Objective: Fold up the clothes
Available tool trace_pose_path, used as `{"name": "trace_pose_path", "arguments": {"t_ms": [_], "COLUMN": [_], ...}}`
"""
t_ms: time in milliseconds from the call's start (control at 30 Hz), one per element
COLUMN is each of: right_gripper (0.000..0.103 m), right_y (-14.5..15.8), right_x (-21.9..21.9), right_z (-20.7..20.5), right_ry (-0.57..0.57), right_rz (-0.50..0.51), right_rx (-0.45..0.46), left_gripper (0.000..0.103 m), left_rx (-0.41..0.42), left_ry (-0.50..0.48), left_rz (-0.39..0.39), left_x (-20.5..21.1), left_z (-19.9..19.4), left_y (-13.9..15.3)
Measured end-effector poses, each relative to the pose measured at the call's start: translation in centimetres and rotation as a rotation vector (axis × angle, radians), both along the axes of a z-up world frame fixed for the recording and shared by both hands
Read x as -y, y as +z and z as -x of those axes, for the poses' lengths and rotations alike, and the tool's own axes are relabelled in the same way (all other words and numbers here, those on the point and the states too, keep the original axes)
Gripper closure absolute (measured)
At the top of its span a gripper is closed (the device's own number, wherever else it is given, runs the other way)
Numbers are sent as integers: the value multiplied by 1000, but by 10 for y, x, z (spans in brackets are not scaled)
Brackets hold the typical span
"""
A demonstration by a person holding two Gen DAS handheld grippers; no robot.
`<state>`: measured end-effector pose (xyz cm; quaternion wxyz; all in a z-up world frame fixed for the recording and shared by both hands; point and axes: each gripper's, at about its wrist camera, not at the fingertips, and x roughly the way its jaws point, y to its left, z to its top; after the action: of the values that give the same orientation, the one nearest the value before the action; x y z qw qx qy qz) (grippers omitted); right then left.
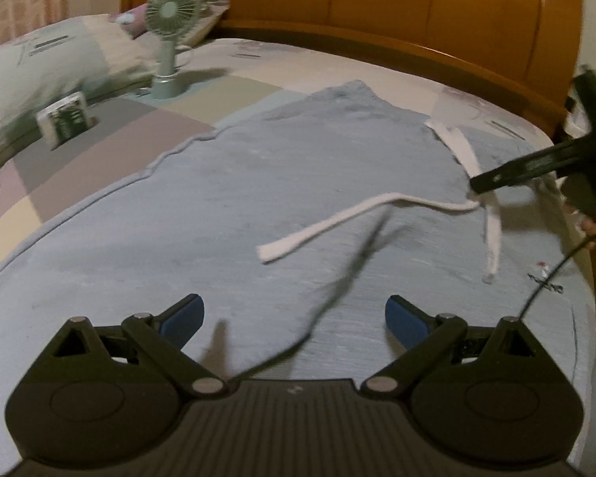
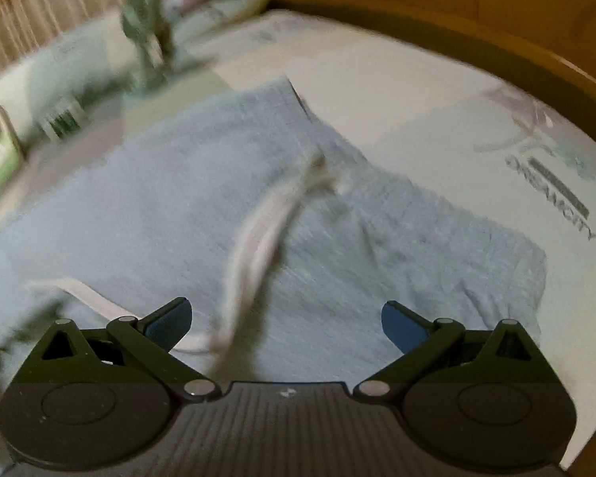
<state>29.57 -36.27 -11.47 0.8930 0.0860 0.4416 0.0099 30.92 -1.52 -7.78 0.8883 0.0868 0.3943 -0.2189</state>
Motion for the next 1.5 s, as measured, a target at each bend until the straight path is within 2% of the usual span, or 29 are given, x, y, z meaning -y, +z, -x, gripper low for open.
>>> {"name": "trace_pose_path", "arguments": {"t_ms": [100,200,333,433,533,600,667,800,900,1000,1133,1300,1400,1500], "right_gripper": [0,0,0,0,0,0,0,0,0,0,0,0,0,0], "right_y": [2,18,32,28,5,-6,-3,0,12,32,37,11,2,1], "right_x": [6,9,1,-11,-12,3,11,14,5,-12,-32,-42,-37,-23], "right_z": [4,2,-24,-54,-78,-81,-78,-81,-82,-84,-109,-143,-159,-169], "right_ry": [-27,-150,-237,-276,-405,-499,-562,-577,-555,-496,-409,-378,-391,-381], "right_rz": [17,-20,-44,-30,72,59,12,-4,17,77,128,197,255,220], "right_rx": [-19,-71,-135,-208,-281,-252,-227,-257,-276,-236,-248,-315,-269,-249], "left_gripper": [5,5,5,5,5,5,5,5,5,5,5,5,5,5], "left_rx": [-4,-9,1,6,9,18,25,29,44,57,63,64,59,51], "left_ry": [-41,-67,-66,-55,-39,-29,-25,-9,-2,4,20,21,16,9], "left_rz": [0,-5,-9,-7,-13,-16,-3,19,33,55,62,68,64,57], "left_x": [9,16,16,13,11,9,5,-2,-7,-14,-19,-19,-15,-11], "left_z": [4,6,8,8,7,7,8,8,10,12,12,12,11,10], "left_y": [-1,-2,0,2,3,5,8,13,19,25,29,29,26,23]}}
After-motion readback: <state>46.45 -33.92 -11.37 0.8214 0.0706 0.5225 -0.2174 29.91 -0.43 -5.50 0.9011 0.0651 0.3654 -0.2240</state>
